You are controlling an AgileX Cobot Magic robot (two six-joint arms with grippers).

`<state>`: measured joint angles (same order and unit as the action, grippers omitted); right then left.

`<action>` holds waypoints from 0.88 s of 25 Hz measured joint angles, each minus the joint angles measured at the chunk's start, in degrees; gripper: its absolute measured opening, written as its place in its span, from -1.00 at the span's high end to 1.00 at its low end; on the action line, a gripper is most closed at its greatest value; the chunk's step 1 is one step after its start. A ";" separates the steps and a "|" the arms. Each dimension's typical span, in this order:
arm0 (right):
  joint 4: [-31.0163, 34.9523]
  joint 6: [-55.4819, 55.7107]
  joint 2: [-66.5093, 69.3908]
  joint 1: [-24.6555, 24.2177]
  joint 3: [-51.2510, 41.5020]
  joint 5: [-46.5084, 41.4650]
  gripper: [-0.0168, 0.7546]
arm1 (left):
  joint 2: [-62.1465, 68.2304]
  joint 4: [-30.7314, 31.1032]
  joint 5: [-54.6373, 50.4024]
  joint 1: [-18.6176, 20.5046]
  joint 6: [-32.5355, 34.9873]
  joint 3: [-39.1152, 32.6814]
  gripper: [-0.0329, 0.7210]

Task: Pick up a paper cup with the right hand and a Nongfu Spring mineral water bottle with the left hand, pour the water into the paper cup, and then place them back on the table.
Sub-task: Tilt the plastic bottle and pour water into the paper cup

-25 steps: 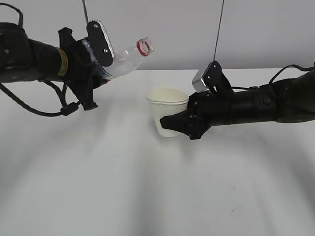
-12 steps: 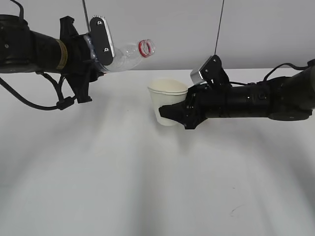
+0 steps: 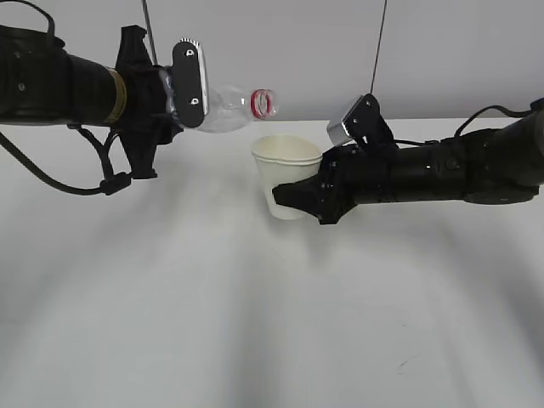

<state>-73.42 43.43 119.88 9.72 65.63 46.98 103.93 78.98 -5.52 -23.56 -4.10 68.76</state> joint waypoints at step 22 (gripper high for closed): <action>-7.66 7.01 0.00 0.18 0.00 2.82 -0.17 | 0.00 9.73 -5.98 -2.00 0.13 0.00 0.14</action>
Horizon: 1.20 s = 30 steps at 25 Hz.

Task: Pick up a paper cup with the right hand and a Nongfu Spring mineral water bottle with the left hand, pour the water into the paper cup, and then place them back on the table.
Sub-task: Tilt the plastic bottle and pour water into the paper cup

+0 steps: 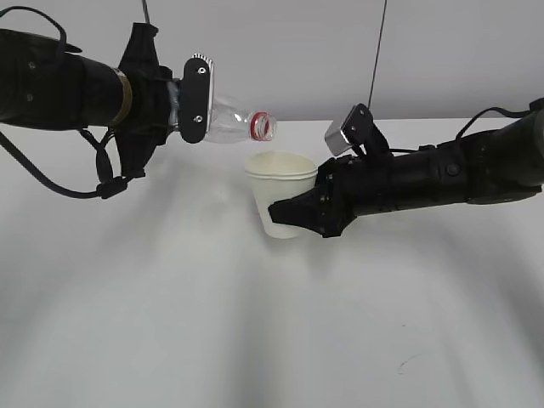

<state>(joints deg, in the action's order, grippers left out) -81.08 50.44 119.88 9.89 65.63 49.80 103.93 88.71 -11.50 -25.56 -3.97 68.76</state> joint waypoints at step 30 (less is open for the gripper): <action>-4.80 2.96 0.00 0.00 0.35 0.17 -0.17 | 0.00 8.84 -1.33 -0.07 0.02 0.00 0.14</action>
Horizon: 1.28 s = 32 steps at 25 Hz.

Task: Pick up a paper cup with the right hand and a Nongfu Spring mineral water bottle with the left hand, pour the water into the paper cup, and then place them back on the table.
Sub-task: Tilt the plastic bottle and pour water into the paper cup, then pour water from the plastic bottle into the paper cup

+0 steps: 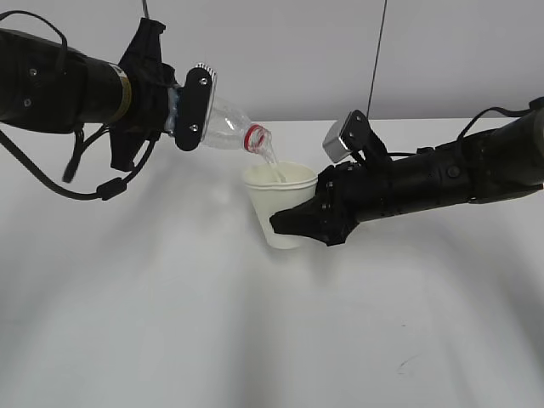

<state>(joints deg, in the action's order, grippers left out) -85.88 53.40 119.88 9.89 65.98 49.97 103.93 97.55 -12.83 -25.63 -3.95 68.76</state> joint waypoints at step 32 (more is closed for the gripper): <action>-0.62 0.22 0.00 0.00 0.00 0.00 -0.17 | 0.00 2.11 0.17 0.00 0.00 0.00 0.14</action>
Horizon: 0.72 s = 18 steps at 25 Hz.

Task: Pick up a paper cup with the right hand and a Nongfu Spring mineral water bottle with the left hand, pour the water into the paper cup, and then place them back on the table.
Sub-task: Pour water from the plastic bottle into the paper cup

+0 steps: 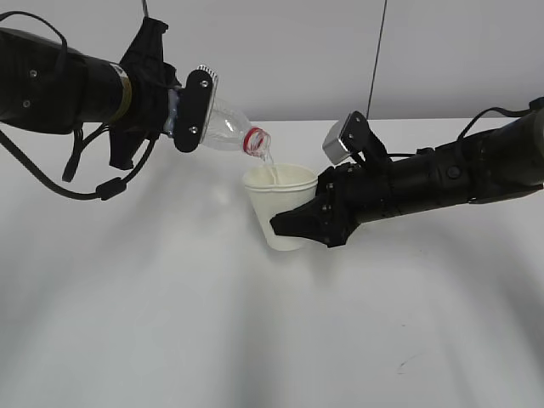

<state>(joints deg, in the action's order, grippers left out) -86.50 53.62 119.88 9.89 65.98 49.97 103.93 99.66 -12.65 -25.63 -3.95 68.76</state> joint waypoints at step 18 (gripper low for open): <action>-0.08 -4.79 0.00 0.00 0.00 0.00 -0.17 | 0.00 1.38 0.06 0.00 0.00 0.11 0.14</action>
<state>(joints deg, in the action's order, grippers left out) -86.58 48.83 119.88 9.89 65.98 49.97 103.93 101.04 -12.59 -25.63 -3.95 68.87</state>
